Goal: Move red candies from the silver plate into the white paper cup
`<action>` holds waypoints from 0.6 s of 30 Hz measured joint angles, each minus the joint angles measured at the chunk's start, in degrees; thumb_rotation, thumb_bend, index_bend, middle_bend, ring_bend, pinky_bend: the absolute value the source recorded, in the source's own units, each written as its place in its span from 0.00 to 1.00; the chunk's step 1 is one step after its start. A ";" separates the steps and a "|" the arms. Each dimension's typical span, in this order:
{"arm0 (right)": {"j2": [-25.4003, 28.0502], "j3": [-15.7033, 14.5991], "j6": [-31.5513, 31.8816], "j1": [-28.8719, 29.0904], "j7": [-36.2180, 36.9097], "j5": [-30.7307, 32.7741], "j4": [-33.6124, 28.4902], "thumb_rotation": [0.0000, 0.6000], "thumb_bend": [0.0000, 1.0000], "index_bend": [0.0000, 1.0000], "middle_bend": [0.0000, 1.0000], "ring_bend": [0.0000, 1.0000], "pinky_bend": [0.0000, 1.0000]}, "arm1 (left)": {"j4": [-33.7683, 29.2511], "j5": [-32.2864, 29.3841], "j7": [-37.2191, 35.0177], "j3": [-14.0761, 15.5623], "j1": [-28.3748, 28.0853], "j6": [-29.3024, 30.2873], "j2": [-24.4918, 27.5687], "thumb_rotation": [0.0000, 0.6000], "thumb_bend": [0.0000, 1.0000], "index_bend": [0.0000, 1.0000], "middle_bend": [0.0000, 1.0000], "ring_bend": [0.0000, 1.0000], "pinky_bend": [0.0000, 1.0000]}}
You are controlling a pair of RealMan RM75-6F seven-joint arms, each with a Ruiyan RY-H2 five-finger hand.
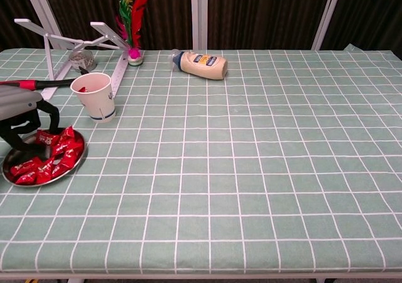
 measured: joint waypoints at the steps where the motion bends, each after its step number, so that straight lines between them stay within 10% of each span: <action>1: 0.01 0.02 -0.04 0.03 -0.04 0.02 -0.03 1.00 0.10 0.08 0.17 0.03 0.27 | 0.45 0.07 -0.37 -0.04 0.02 -0.03 -0.30 1.00 0.29 0.59 0.99 0.98 1.00; 18: 0.20 -0.84 -0.84 0.49 -1.21 -1.72 -0.25 1.00 0.10 0.08 0.18 0.03 0.23 | -9.71 0.18 -3.51 -3.21 1.51 5.09 7.24 1.00 0.36 0.63 1.00 0.99 1.00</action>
